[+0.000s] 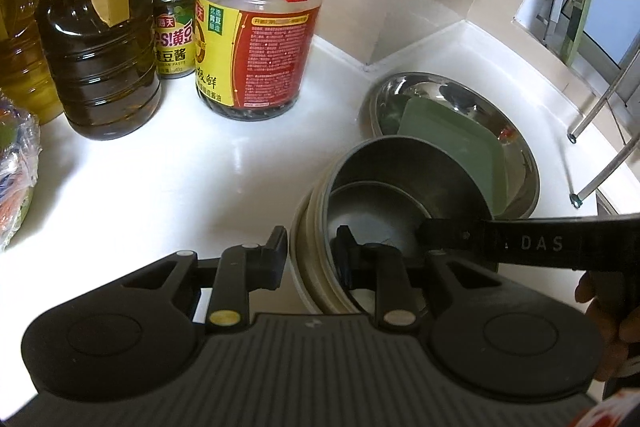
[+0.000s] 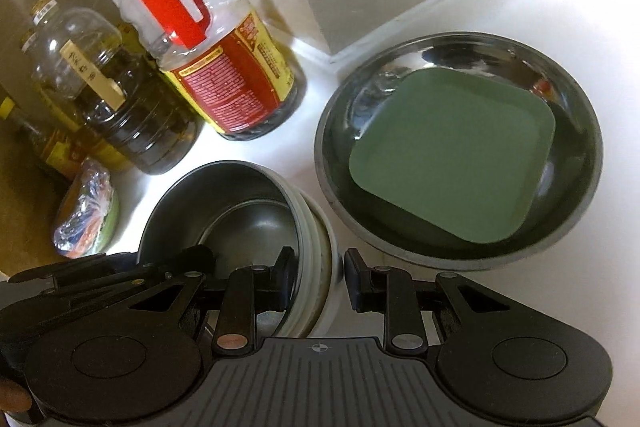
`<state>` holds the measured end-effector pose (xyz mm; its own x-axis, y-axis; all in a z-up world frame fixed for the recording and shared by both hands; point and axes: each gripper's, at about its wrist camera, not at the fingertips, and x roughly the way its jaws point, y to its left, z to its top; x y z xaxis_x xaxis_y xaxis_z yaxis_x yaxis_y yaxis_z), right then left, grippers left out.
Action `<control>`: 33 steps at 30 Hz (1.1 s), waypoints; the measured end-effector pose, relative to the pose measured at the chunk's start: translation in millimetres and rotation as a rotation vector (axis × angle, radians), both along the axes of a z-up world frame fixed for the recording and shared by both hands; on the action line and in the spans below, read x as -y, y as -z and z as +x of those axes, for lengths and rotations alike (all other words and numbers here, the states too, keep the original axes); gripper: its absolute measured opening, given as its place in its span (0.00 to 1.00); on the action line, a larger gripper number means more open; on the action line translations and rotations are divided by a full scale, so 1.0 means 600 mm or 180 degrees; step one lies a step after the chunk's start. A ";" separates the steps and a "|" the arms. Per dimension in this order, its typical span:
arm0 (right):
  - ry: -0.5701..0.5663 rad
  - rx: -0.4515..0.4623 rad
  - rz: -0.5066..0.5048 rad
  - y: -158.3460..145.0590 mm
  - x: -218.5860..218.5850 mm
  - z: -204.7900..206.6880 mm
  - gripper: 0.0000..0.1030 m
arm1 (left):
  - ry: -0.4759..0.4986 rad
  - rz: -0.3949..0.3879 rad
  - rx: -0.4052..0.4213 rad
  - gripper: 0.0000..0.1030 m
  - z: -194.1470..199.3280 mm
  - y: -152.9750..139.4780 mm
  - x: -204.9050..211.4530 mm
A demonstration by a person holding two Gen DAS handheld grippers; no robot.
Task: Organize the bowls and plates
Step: 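Lift the bowl stack with both grippers and carry it over the steel plate, then lower the bowl stack onto the green tray in the steel plate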
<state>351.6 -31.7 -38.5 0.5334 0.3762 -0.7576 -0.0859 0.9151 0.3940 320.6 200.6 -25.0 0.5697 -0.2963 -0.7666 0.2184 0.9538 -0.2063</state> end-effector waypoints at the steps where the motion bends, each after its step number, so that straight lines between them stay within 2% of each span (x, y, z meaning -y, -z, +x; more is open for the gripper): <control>1: 0.0026 0.0016 -0.0026 0.001 -0.001 -0.001 0.26 | -0.0014 0.0023 -0.0003 0.27 0.002 0.000 0.000; 6: 0.0189 0.0092 -0.0087 0.001 -0.010 -0.008 0.27 | -0.0039 0.0028 -0.0010 0.29 0.007 0.000 0.002; 15: 0.0442 0.0074 0.0098 0.006 -0.005 -0.020 0.26 | -0.0016 -0.0137 -0.0084 0.27 0.006 0.003 -0.003; 33: 0.0174 0.0142 0.0183 0.001 -0.006 -0.018 0.22 | -0.0411 -0.0070 -0.0003 0.28 -0.024 -0.014 -0.001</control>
<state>340.8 -28.3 -38.9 0.5870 0.3879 -0.7106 -0.0549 0.8948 0.4430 306.1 201.4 -16.7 0.6033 -0.2372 -0.7614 0.0940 0.9692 -0.2275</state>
